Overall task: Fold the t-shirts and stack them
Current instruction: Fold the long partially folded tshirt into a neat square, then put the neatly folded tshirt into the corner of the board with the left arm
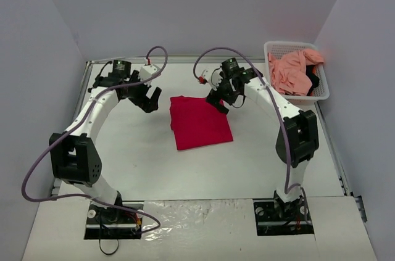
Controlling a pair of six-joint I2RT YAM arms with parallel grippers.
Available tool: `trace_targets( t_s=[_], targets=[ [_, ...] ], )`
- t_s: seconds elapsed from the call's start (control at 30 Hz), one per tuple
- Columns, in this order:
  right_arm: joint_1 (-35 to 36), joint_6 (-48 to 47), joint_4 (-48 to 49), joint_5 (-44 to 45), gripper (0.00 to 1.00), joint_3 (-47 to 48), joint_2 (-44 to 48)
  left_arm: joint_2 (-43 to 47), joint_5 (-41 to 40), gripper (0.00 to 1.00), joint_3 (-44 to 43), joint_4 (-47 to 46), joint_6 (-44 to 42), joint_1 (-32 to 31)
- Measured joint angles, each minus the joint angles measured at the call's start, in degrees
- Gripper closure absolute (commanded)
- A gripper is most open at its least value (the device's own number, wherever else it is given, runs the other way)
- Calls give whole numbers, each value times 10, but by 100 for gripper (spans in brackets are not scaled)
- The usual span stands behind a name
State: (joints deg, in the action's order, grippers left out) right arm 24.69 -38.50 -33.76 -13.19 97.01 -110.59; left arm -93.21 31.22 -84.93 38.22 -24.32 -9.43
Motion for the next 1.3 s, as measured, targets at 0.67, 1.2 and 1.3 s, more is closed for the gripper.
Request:
trace_targets(
  t_s=[0.67,1.2,1.3],
  targets=[
    [295,37,0,-5,36,-20,-110,-35,-11,6,102,0,120,100],
    [298,42,0,26,92,21,-163,-48,15,6,103,1,143,127],
    [299,51,1,37,100,35,-171,-52,34,6,103,3,146,127]
  ],
)
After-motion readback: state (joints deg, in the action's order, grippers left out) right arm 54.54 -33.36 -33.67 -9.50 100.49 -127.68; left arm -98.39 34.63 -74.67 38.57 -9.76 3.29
